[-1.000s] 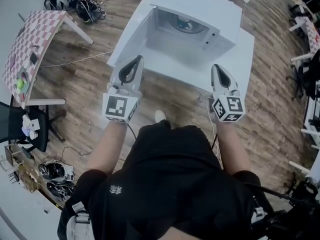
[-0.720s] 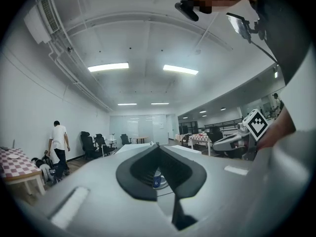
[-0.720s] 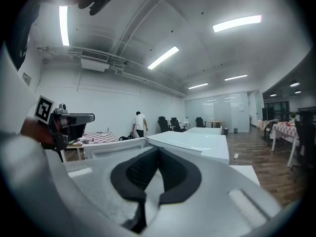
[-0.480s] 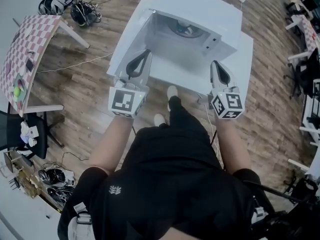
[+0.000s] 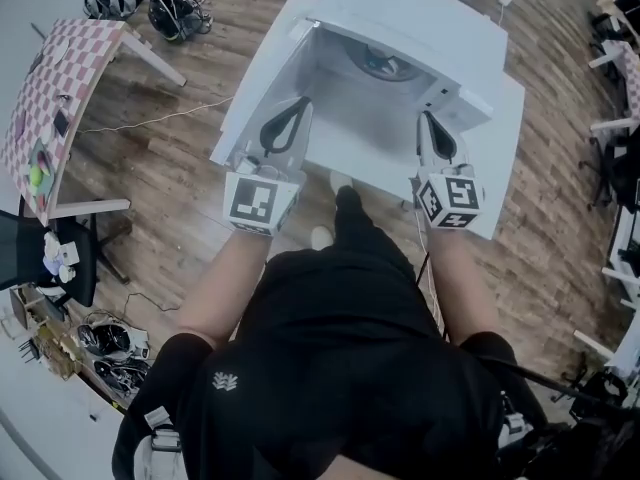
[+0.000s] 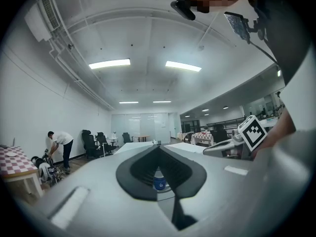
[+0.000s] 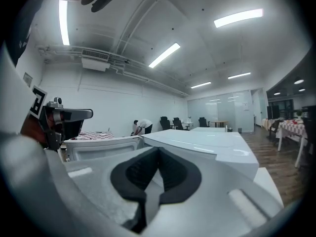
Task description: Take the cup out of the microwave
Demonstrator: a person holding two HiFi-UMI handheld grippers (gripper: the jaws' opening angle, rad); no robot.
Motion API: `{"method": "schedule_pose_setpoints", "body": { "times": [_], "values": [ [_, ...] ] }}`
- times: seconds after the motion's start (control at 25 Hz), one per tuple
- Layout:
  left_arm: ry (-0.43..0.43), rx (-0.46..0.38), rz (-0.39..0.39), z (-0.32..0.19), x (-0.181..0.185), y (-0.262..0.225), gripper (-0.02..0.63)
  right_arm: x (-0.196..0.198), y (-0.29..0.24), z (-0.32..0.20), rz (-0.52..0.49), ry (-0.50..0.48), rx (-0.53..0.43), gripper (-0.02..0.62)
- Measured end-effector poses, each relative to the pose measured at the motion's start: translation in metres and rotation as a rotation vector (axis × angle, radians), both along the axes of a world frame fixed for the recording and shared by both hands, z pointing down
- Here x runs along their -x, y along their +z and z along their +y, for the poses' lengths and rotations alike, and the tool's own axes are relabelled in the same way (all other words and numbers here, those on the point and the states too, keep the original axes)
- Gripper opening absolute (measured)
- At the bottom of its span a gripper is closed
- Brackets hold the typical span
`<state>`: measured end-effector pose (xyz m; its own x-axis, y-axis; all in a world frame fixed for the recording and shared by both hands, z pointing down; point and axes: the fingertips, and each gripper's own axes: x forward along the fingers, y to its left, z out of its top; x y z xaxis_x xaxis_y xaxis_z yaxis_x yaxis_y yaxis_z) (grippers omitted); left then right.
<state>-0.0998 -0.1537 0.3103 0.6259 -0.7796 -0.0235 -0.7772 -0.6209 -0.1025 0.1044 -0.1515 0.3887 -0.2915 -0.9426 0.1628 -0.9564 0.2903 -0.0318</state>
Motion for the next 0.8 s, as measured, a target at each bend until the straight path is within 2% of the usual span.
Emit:
{"method": "schedule_pose_setpoints", "body": {
  "times": [0.36,0.8],
  "values": [
    [0.01,0.031,-0.007,-0.053,-0.024,0.041,0.005,-0.003,0.036,-0.065,0.018,-0.024,0.017,0.0],
    [0.014,0.12,-0.02,-0.113,-0.055,0.097,0.005,-0.006,0.092,-0.132,0.058,-0.053,0.069,0.0]
  ]
}}
